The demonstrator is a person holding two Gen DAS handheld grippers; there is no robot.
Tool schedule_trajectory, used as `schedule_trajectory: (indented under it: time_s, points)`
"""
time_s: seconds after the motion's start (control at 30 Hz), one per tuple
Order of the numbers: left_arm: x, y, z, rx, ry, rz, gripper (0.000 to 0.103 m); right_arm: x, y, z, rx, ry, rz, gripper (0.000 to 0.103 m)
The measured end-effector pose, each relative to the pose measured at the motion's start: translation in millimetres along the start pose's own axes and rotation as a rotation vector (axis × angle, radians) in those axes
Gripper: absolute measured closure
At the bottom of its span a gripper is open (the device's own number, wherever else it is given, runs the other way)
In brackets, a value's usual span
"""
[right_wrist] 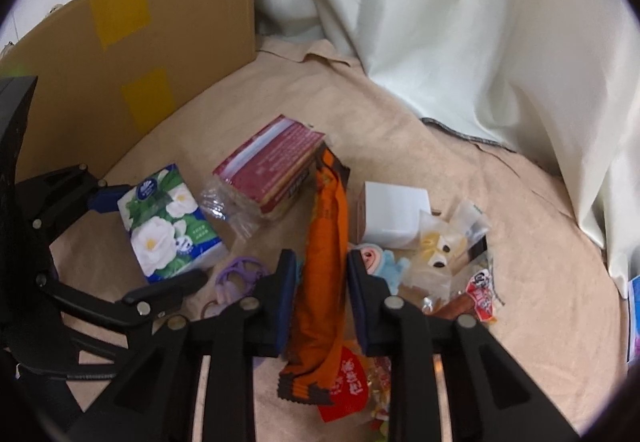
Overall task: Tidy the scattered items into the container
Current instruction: 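Grasp the tissue pack with the left tool while the right tool grasps the orange snack bar, then carry the tissue pack and orange bar into the cardboard box with both tools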
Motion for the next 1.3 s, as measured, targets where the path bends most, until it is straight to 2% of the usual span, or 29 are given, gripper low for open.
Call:
schedule_trajectory:
  time_s: [0.13,0.27,0.4,0.6,0.9,1.1,1.3]
  points:
    - [0.6,0.3,0.0,-0.007,-0.001,0.005,0.028,0.1,0.7,-1.5,-0.009,-0.012,-0.005,0.076]
    - [-1.1,0.6,1.7,-0.018,-0.017,0.008,0.029,-2.5,-10.1,-2.3,0.11,-0.01,0.064,0.078]
    - [-9.1,-5.5,7.5,0.008,-0.034,0.008,0.029,-19.6,-21.6,1.8,0.197,-0.049,0.077,0.078]
    - [-33.8,-10.6,28.0,-0.012,-0.065,0.013,0.029,-42.6,-42.3,4.3,0.346,-0.086,0.108,0.078]
    - [-92.1,-18.1,71.8,-0.027,-0.141,0.023,0.029,-72.7,-55.1,10.2,0.39,-0.127,0.06,0.078]
    - [-143.5,-3.8,105.9,-0.063,-0.201,0.028,0.029,-114.8,-52.7,47.8,0.378,-0.217,0.074,0.078]
    - [-212.2,48.6,132.5,-0.107,-0.284,0.11,0.029,-154.7,-6.7,124.5,0.287,-0.32,0.134,0.078]
Point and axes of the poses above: each gripper's, at about its wrist camera, not at the fingertips, and x roughly the way its jaws point, y to its left, z to its top, the point moved 10 cm from there along x, roughly the way its jaws point, and after that the axes turned 9 degrees about -z, right-handed, at the moved point
